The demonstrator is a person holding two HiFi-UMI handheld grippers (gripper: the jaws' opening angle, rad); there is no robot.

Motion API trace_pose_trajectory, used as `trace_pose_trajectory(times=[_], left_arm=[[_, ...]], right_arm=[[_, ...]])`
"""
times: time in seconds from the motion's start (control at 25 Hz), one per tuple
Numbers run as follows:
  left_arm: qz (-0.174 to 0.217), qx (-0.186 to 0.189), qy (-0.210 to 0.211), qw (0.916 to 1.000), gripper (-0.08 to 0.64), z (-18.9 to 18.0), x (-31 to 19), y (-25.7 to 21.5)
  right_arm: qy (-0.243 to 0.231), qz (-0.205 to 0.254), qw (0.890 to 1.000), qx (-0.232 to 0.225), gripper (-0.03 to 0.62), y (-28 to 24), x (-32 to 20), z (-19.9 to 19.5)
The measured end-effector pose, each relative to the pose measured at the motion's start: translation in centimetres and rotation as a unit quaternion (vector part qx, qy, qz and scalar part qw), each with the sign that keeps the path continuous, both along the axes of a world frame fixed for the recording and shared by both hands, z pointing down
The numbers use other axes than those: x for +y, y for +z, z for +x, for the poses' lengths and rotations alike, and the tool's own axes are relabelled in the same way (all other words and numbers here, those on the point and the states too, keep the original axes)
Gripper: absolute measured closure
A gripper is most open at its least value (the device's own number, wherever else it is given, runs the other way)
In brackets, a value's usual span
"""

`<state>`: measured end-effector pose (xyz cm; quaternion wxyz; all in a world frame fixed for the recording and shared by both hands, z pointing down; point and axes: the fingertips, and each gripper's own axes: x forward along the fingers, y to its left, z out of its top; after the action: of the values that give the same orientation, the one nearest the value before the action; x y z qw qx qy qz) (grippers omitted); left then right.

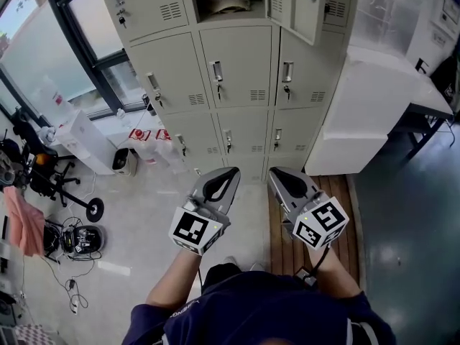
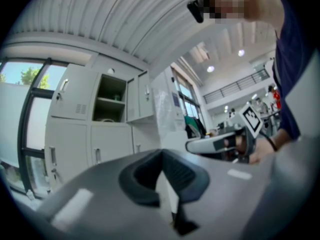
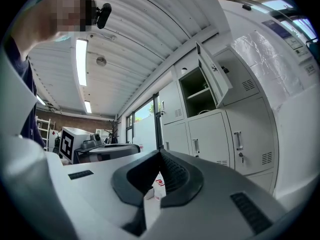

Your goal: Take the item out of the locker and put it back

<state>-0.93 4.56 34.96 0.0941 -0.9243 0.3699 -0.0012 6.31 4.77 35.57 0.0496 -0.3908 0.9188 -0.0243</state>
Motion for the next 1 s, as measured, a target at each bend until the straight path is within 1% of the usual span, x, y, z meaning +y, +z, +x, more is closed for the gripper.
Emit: trace_pose_trajectory(times=[0.24,0.48,0.68,0.88,1.0], left_arm=[[-0.009,0.001,-0.008,0.9999,0.557,-0.5,-1.1,0.6],[-0.006,0.008,-0.007,0.9999,0.557,-1.1,-3.5,0.7],[-0.004,0.009,0.001,0.9999,0.557,-1.6,-7.2,0.8],[0.001,0.001,0.007,1.0000,0.557,-2.4,-11.6,0.7],[0.010,0.001,0.014,0.9999,0.557,-2.8,-14.3,0.0]], right_arm=[[-0.007,-0.003,1.000,0.001,0.588,0.4,-1.1,-0.4],[-0.007,-0.005,1.000,0.005,0.588,0.7,-3.4,-1.0],[-0.004,-0.003,1.000,0.006,0.588,0.6,-6.8,-1.8],[0.001,0.000,1.000,0.006,0.588,0.3,-11.1,-2.7],[0.005,-0.001,1.000,0.007,0.588,0.4,-13.8,-3.3]])
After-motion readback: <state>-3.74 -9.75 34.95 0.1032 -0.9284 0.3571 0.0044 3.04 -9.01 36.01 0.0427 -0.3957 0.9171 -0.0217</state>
